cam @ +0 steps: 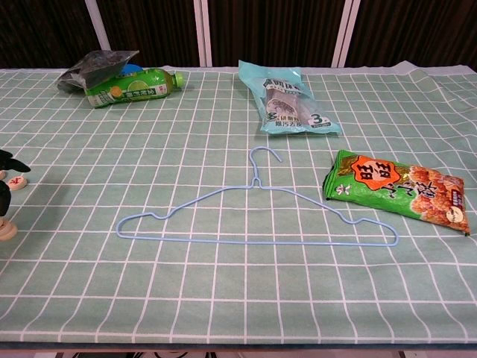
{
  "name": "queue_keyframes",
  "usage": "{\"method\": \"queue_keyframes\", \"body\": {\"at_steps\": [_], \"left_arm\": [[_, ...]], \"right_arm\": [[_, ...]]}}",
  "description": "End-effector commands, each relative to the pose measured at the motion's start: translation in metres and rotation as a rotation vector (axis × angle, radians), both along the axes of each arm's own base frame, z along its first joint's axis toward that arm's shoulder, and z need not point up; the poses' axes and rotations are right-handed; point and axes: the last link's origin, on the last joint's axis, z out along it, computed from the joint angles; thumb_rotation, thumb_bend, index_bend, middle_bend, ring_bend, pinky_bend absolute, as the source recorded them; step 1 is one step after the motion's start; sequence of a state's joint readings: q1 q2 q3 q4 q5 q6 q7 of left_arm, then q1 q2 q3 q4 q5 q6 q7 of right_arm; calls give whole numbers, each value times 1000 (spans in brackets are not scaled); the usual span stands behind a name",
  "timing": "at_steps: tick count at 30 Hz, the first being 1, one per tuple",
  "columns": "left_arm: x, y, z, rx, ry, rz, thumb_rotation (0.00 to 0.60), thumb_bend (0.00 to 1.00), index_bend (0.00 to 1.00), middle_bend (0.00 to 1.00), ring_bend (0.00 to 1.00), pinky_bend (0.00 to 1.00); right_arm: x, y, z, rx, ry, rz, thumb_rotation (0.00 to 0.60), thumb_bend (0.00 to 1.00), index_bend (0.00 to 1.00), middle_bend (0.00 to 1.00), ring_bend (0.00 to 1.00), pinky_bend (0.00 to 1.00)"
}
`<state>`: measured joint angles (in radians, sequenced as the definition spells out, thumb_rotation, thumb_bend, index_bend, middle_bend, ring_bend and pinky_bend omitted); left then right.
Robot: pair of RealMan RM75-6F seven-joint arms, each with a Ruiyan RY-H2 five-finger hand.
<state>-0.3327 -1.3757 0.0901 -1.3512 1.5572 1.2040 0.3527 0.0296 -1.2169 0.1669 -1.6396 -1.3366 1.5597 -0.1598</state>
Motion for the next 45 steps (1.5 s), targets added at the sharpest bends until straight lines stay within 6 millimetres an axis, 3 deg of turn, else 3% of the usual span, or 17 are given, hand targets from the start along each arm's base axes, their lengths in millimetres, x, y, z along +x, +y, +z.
{"method": "queue_keyframes", "body": {"at_steps": [1, 45], "left_arm": [[0, 1, 0, 1, 0, -2, 600, 329, 484, 108, 0, 33], [6, -2, 6, 24, -10, -23, 600, 329, 377, 104, 0, 33]], "right_arm": [[0, 0, 0, 1, 0, 0, 600, 205, 104, 25, 55, 0], [0, 0, 0, -1, 2, -7, 600, 205, 104, 25, 55, 0]]}}
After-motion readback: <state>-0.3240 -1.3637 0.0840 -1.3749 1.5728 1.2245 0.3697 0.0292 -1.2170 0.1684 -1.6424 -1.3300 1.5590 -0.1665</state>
